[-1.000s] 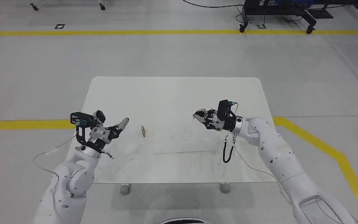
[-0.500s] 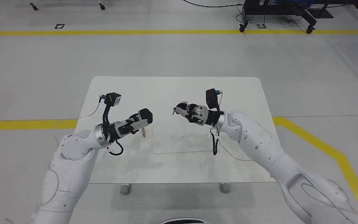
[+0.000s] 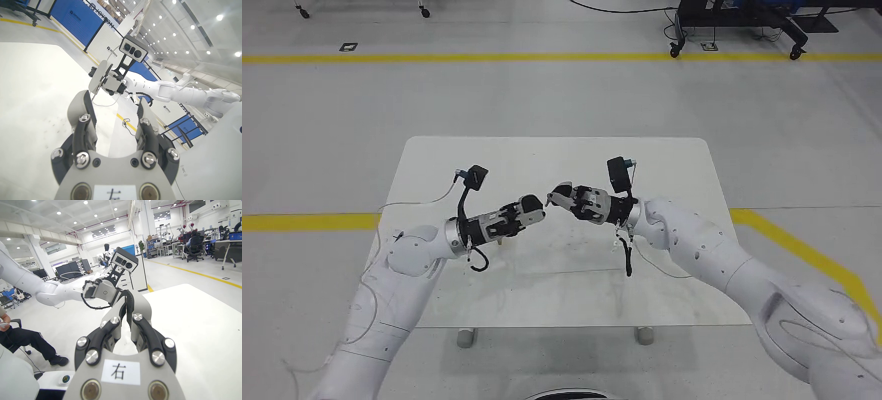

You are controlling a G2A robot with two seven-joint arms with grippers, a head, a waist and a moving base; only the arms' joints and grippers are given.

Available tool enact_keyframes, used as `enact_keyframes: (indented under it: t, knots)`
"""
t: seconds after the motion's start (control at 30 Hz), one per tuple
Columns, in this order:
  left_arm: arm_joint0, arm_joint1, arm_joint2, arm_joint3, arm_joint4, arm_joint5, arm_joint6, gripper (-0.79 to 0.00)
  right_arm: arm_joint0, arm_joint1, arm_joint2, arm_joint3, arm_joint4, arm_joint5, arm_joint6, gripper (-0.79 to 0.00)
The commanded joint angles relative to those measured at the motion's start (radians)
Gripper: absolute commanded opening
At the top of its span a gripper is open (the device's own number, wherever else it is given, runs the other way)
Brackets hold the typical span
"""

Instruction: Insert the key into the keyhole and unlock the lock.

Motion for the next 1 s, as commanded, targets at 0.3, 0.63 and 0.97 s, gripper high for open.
enact_keyframes:
  t: [0.3,0.63,0.97]
  knots:
    - [-0.010,-0.001,0.031,0.002,0.077,0.029,0.058,-0.662,0.063,0.004,-0.144,0.022,-0.037,0.000,-0.165,-0.785]
    - [0.002,0.008,0.018,0.006,0.078,0.000,0.076,-0.471,0.066,0.014,-0.144,0.004,-0.016,0.000,-0.165,-0.785]
    - [-0.007,0.011,0.032,0.017,0.088,0.005,0.096,-0.533,0.059,0.006,-0.144,-0.014,-0.034,0.000,-0.161,-0.785]
